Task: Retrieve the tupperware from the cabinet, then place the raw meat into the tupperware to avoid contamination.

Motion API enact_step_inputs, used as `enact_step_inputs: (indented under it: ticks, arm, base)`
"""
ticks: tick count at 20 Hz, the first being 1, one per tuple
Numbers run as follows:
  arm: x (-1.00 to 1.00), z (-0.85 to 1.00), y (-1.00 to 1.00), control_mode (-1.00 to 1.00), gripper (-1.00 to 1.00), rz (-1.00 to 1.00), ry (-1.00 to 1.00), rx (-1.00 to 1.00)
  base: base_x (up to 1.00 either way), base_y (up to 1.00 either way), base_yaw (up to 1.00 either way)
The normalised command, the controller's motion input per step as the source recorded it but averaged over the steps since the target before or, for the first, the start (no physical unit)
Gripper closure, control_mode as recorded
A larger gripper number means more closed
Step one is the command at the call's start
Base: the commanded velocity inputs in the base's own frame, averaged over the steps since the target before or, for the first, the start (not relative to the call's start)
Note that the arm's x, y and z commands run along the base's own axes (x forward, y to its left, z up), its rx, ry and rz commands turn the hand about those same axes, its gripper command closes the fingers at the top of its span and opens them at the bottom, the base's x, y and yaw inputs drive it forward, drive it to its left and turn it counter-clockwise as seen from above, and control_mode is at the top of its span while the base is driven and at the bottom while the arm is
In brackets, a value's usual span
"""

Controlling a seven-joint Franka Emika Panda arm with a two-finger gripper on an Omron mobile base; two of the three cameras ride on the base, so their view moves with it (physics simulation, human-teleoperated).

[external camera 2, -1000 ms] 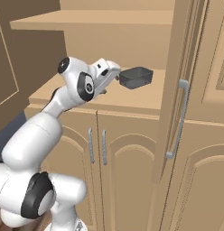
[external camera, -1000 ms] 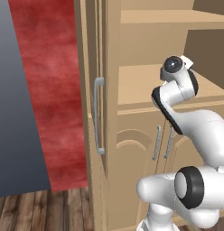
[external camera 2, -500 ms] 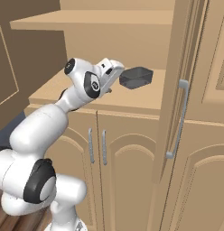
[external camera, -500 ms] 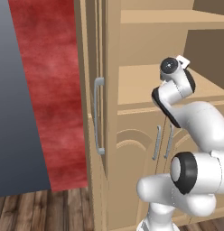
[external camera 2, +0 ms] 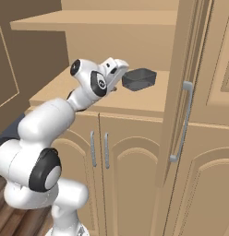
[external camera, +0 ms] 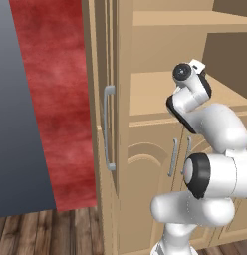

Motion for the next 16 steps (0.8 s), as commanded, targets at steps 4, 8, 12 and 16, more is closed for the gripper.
enact_step_inputs:
  ticks: [4,8,12,16]
  arm:
    - [0.32,0.0,-0.16,-1.0,-1.0,0.0,0.01,0.0]
    - [0.33,-0.02,-0.23,-1.0,-1.0,0.0,0.0,0.0]
    - [0.27,-0.15,-0.17,-1.0,-1.0,0.0,0.01,0.0]
    - [0.22,-0.2,-0.11,-1.0,-1.0,0.0,0.06,0.0]
  base:
    - [0.0,0.0,0.0]
    - [0.0,0.0,0.0]
    - [0.0,0.0,0.0]
    - [0.0,0.0,0.0]
